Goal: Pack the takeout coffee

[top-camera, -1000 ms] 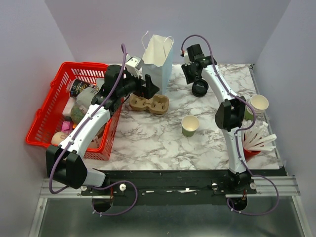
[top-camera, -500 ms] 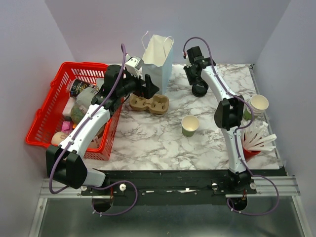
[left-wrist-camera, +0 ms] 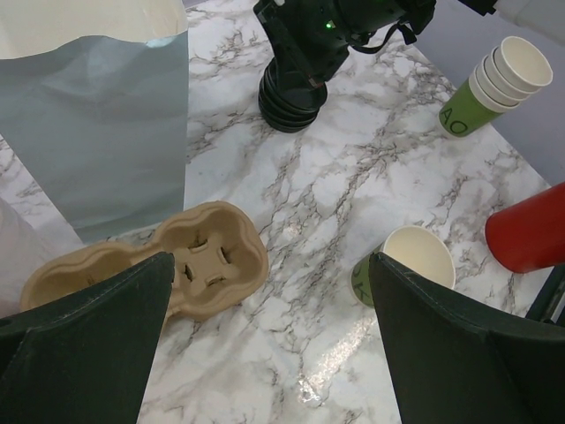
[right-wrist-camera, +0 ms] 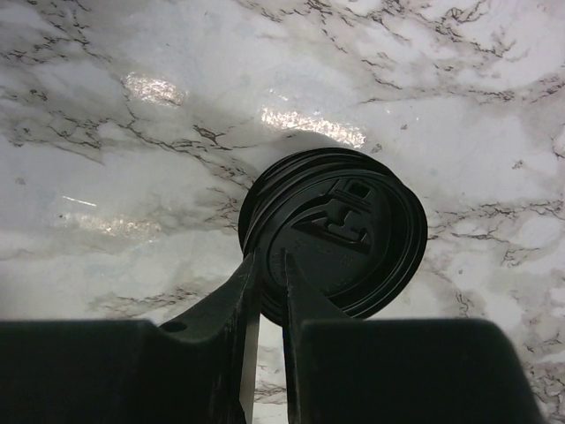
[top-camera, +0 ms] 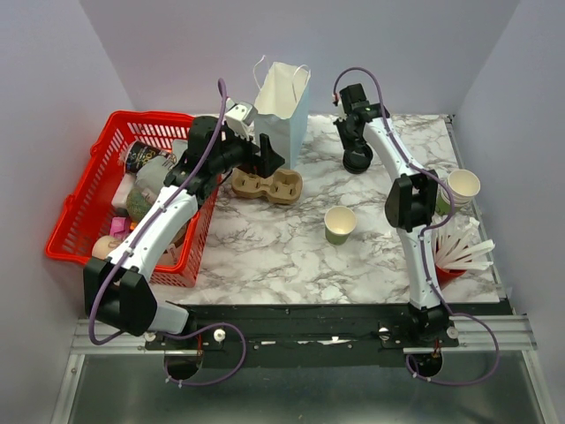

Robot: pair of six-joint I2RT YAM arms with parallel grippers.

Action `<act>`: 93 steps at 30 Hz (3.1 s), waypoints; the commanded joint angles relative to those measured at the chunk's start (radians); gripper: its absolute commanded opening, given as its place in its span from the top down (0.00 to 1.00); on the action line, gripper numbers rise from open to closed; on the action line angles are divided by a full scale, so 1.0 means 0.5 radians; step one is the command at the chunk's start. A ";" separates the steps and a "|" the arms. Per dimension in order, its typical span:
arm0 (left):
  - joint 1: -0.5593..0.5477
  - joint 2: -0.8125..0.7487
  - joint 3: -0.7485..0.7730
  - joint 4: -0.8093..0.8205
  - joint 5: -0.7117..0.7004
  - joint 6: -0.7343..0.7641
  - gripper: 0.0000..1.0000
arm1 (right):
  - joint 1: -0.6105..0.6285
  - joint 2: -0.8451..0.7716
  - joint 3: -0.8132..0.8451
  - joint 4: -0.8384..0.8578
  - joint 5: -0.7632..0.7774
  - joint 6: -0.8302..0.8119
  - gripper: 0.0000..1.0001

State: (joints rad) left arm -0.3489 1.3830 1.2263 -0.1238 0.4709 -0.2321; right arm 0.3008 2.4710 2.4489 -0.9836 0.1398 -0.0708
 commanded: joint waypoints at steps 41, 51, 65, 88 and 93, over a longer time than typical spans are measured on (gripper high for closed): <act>0.014 0.056 0.033 -0.032 -0.018 -0.005 0.01 | 0.003 0.062 0.042 0.050 -0.092 0.046 0.99; 0.014 0.066 0.023 0.008 -0.003 -0.008 0.01 | 0.000 -0.131 -0.023 0.019 -0.056 0.117 0.99; 0.014 0.063 0.066 0.005 0.000 0.075 0.01 | -0.025 -0.438 -0.344 0.138 -0.071 -0.370 0.99; 0.010 0.145 0.057 0.073 0.064 -0.020 0.01 | 0.073 -0.328 -0.407 0.219 -0.022 -0.696 0.91; 0.010 0.164 0.069 0.060 0.067 -0.017 0.01 | 0.083 -0.371 -0.415 0.203 -0.086 -0.604 0.56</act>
State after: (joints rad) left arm -0.3481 1.4498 1.2324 -0.1062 0.4835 -0.2333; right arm 0.3347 2.3020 2.2223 -0.8581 0.1577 -0.3981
